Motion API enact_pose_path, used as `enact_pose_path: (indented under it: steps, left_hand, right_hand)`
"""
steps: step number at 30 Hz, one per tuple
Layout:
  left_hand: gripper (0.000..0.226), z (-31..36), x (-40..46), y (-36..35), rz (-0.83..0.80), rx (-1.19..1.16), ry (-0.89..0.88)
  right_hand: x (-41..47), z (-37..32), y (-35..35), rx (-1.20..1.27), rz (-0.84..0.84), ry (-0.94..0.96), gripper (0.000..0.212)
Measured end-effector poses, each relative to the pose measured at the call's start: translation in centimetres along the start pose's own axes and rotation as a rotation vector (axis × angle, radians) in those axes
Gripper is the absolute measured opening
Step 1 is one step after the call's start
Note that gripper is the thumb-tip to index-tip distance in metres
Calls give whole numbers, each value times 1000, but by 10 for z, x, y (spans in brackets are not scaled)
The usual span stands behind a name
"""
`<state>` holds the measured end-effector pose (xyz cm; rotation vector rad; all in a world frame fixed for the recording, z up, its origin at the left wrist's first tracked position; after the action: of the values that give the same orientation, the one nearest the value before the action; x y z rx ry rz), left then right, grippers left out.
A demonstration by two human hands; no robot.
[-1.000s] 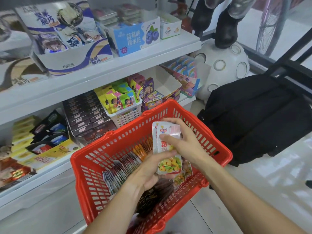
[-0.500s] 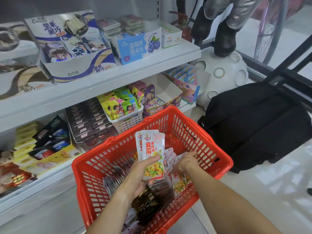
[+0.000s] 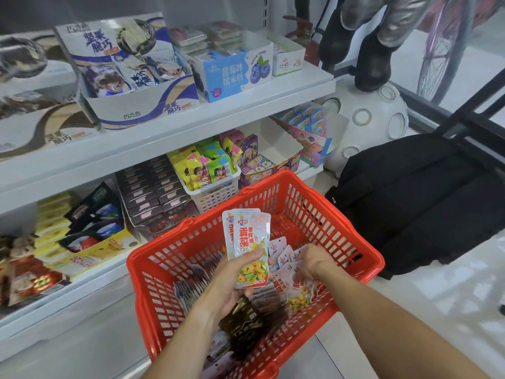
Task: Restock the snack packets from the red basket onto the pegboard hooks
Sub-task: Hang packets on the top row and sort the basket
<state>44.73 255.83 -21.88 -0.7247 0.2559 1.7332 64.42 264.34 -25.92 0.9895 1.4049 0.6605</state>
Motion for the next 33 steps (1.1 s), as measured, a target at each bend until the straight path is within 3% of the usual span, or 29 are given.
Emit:
enact_pose_path:
  steps: [3, 6, 9, 12, 14, 19, 24, 30, 32, 33]
  left_hand:
    - [68, 2, -1, 2, 17, 2, -3]
    - [77, 1, 2, 4, 52, 14, 26]
    - [92, -1, 7, 6, 120, 30, 35]
    - [74, 9, 5, 5, 157, 66, -14]
    - [62, 21, 2, 4, 167, 83, -27]
    - [63, 61, -21, -17, -25, 14, 29]
    - [70, 149, -99, -36, -158, -12, 101]
    - [48, 304, -227, -51, -93, 40, 129]
    - [53, 364, -274, -59, -8, 27, 135]
    - [57, 396, -298, -64, 22, 8, 137]
  right_hand:
    - [-3, -2, 14, 11, 71, 112, 31]
    - [-4, 3, 40, 15, 122, 229, 13]
    - [-11, 17, 75, 122, 222, 278, 23]
    - [-33, 24, 115, 366, 278, 311, 11]
    - [-53, 22, 143, 612, 190, 292, 3]
    - [-86, -3, 200, 909, -19, 252, 22]
    - [-141, -38, 274, 951, -99, 239, 18]
    - [-244, -84, 419, 1164, -125, 244, 23]
    - [-279, -108, 461, 1284, -72, 193, 38]
    - [-297, -120, 484, 1348, -26, 146, 56]
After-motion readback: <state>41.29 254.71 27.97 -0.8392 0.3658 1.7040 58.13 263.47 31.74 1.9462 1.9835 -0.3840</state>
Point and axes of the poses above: each hand's wrist, its own x-axis towards the middle knuckle, its own y-axis out of the back of the hand, z = x × y, the point moved 2 cm from there along x, towards the middle knuckle, and after that the axes turned 13 degrees about z, right-handed, at the moved point
